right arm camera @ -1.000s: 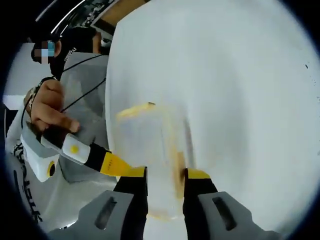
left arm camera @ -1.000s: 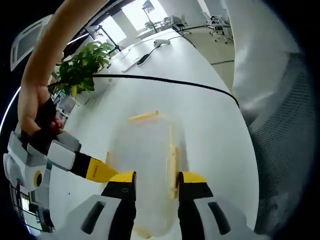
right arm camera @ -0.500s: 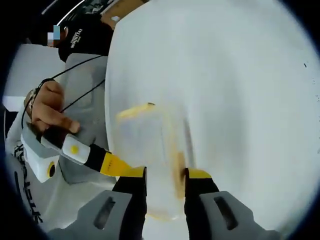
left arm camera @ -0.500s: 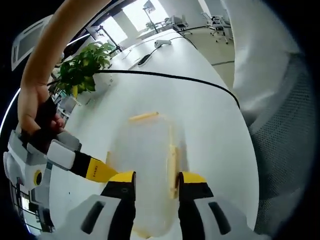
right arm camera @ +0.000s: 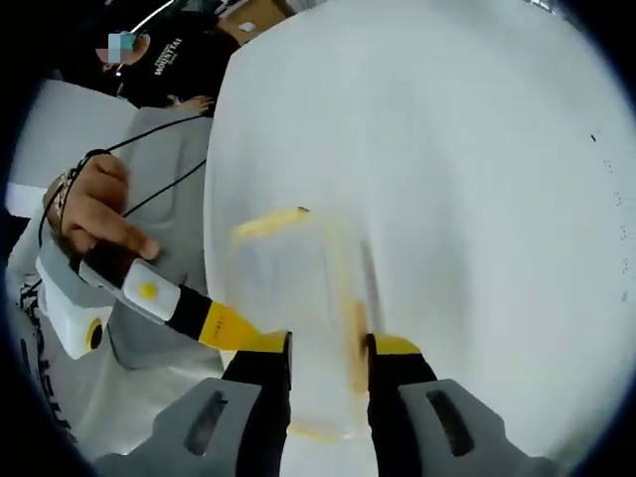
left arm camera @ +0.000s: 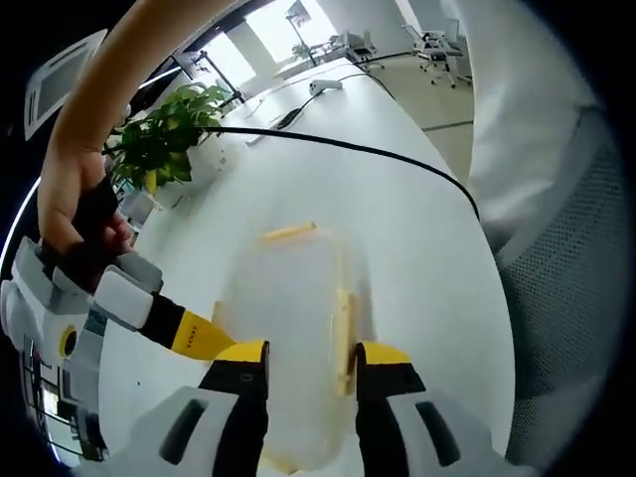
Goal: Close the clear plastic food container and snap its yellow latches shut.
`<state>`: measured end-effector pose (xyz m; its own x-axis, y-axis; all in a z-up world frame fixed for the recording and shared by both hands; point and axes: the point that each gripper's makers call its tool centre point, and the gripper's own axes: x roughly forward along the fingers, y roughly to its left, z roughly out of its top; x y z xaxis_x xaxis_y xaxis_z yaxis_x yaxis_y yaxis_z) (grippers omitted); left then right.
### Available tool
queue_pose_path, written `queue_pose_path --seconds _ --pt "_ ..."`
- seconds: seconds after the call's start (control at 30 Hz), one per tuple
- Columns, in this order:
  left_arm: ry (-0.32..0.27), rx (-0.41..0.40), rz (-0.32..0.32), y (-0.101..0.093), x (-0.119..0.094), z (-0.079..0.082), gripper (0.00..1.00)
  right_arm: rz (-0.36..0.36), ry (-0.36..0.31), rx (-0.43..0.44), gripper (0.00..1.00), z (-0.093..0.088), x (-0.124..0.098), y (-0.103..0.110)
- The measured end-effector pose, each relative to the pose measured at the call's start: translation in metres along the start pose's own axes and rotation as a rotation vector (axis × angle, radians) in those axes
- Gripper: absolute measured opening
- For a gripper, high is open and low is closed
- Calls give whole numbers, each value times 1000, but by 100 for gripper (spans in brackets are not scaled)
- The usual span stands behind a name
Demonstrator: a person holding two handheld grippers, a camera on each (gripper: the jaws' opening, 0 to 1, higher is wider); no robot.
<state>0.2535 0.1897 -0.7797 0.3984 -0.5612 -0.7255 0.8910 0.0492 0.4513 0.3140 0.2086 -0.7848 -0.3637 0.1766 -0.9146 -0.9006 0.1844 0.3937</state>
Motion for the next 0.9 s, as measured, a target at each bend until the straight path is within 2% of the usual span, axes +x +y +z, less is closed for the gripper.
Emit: queue_pose_path --seconds 0.23,0.3,0.47,0.57,0.63,0.7,0.8,0.9 --pt "-4 -8 -7 1 0 2 29 -63 -53 -46 25 2 -4 1" --pt "-4 -4 -3 0 -1 2 29 -86 -112 -107 25 5 -5 1" --pt "-8 -52 -33 -5 -4 1 35 -100 -244 -53 22 6 -12 0" --pt "8 -113 -50 -4 -10 -5 35 -91 -346 -35 26 3 -23 7" --pt "8 -152 -59 -1 -14 -6 37 -100 -384 -34 30 -2 -29 9" --pt "-3 -163 -78 1 -19 -6 40 -116 -401 -30 35 -9 -31 8" --pt "6 -169 -58 12 -25 -11 46 -171 -394 -46 37 -29 -29 8" --pt "24 -177 -56 19 -28 -17 51 -188 -384 -55 42 -41 -23 10"
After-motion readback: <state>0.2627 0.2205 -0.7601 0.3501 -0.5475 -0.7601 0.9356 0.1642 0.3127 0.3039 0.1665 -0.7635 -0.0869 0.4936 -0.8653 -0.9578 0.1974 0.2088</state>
